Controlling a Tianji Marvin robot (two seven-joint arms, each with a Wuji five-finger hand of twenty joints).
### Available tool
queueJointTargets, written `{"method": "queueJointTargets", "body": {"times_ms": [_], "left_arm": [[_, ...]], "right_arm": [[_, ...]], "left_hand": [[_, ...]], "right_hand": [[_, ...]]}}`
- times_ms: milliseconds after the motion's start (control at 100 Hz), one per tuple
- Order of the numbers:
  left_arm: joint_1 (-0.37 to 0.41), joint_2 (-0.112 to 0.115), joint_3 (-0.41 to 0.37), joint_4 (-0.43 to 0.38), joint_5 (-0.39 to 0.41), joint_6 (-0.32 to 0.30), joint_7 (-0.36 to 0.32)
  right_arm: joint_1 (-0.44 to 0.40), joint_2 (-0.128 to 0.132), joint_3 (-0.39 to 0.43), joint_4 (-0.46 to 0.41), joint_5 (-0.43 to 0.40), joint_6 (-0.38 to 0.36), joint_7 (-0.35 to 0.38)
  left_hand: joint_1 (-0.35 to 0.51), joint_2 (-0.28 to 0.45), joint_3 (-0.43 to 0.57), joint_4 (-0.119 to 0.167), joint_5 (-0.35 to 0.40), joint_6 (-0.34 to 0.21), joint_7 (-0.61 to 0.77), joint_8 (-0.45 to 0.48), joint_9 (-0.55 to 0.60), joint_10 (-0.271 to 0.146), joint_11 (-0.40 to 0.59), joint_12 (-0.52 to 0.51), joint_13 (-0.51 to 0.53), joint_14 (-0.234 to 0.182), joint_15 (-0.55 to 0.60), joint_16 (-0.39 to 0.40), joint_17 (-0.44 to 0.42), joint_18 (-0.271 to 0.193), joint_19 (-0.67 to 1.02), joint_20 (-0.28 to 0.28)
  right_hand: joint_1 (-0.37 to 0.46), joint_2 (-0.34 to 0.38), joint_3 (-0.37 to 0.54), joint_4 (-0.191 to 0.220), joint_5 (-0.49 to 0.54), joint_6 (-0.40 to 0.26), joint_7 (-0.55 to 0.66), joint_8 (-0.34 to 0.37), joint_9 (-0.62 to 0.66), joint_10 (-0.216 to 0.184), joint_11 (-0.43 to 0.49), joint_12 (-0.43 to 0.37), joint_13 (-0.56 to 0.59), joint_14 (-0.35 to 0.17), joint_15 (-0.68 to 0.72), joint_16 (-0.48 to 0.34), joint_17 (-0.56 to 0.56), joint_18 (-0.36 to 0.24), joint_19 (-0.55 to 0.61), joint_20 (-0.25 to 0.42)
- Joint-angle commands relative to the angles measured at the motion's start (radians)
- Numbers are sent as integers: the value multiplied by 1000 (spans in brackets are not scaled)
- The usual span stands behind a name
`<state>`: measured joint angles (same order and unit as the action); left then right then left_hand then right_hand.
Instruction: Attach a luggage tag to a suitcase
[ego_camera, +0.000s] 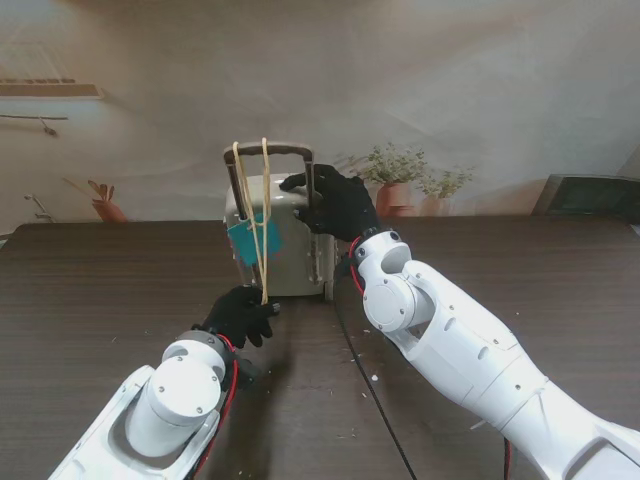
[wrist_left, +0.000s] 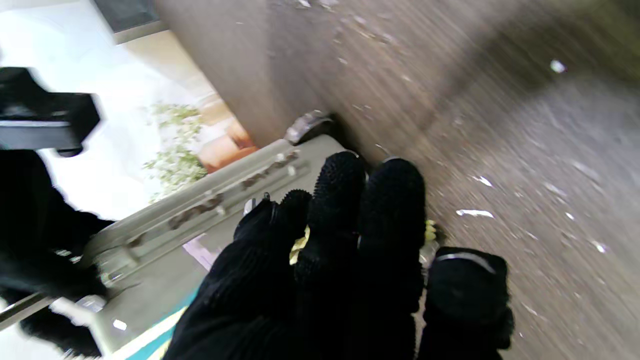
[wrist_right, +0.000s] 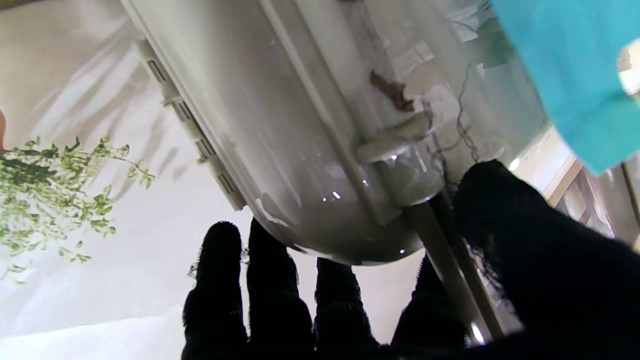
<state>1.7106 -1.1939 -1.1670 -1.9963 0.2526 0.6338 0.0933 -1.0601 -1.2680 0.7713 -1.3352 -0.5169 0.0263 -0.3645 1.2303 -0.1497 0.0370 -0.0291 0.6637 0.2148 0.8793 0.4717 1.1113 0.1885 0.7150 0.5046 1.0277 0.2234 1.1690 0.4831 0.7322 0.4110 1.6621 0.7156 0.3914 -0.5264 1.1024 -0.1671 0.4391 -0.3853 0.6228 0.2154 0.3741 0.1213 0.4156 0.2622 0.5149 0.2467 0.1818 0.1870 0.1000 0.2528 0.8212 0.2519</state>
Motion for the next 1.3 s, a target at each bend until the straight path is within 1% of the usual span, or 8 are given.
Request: {"method": "queueJointTargets", "body": {"times_ms": [0, 100, 210, 370, 490, 590, 910, 1290], "left_arm": [[-11, 7, 4, 27, 11, 2, -7], [-26, 20, 13, 83, 85, -67, -14], [-33, 32, 14, 119, 170, -114, -19], [-36, 49, 9, 131, 243, -120, -53], [-49, 69, 8, 147, 298, -121, -116], [-62, 87, 7, 163, 338, -142, -177], [-91, 128, 13, 231, 549, -299, -283], [-101, 149, 27, 253, 630, -340, -368]], "right_arm": [[-20, 6, -12, 17, -1, -1, 33], [-21, 6, -11, 18, 1, -1, 32], [-22, 7, -8, 17, 0, -1, 32], [-24, 7, -6, 18, -1, -2, 30], [-24, 6, -7, 20, 1, -4, 29], [-23, 5, -9, 22, 1, -5, 28], [-23, 5, -10, 26, 0, -9, 25], [-21, 2, -12, 31, 5, -10, 21]], "left_hand": [[61, 13, -2, 11, -5, -20, 23, 29, 5, 10, 21, 22, 35, -77, 20, -11, 19, -33, 53, -9], [60, 14, -9, 10, -5, -27, 27, 31, 8, 2, 22, 22, 42, -84, 18, -14, 23, -36, 54, -13], [59, 14, -15, 10, -7, -33, 31, 32, 10, -3, 24, 23, 49, -93, 17, -17, 30, -40, 56, -19], [58, 16, -19, 10, -7, -35, 32, 29, 10, -9, 25, 23, 54, -99, 14, -21, 35, -43, 58, -23], [55, 20, -22, 10, -9, -38, 32, 25, 8, -13, 22, 23, 55, -103, 11, -24, 35, -46, 60, -27], [54, 20, -25, 10, -9, -43, 32, 23, 8, -17, 21, 22, 53, -106, 9, -25, 34, -48, 60, -30], [43, 25, -35, 9, -11, -66, 40, 20, 12, -41, 15, 22, 66, -134, -10, -39, 34, -67, 57, -46], [38, 30, -39, 8, -17, -76, 43, 14, 7, -51, 9, 21, 62, -144, -20, -44, 29, -78, 52, -56]], "right_hand": [[42, 26, 10, 29, 116, 78, 87, 56, 107, 3, 73, 15, 36, -52, 28, -8, -2, -37, 4, -14], [43, 27, 10, 30, 118, 80, 86, 56, 108, 4, 72, 14, 36, -52, 28, -8, -3, -39, 5, -16], [46, 27, 9, 29, 120, 82, 85, 56, 110, 5, 71, 15, 37, -54, 28, -8, -3, -41, 7, -19], [48, 28, 7, 26, 123, 83, 83, 54, 114, 6, 70, 15, 37, -55, 27, -8, -3, -41, 9, -22], [49, 27, 5, 21, 125, 84, 83, 50, 116, 5, 70, 15, 37, -55, 27, -8, -3, -43, 10, -25], [50, 27, 6, 20, 126, 86, 83, 48, 117, 6, 70, 15, 38, -56, 27, -8, -3, -44, 12, -27], [53, 25, 8, 15, 132, 94, 85, 39, 122, 9, 70, 15, 40, -57, 28, -8, -4, -48, 16, -34], [49, 23, 9, 12, 140, 108, 85, 26, 128, 9, 69, 15, 43, -60, 27, -8, -3, -51, 22, -42]]}}
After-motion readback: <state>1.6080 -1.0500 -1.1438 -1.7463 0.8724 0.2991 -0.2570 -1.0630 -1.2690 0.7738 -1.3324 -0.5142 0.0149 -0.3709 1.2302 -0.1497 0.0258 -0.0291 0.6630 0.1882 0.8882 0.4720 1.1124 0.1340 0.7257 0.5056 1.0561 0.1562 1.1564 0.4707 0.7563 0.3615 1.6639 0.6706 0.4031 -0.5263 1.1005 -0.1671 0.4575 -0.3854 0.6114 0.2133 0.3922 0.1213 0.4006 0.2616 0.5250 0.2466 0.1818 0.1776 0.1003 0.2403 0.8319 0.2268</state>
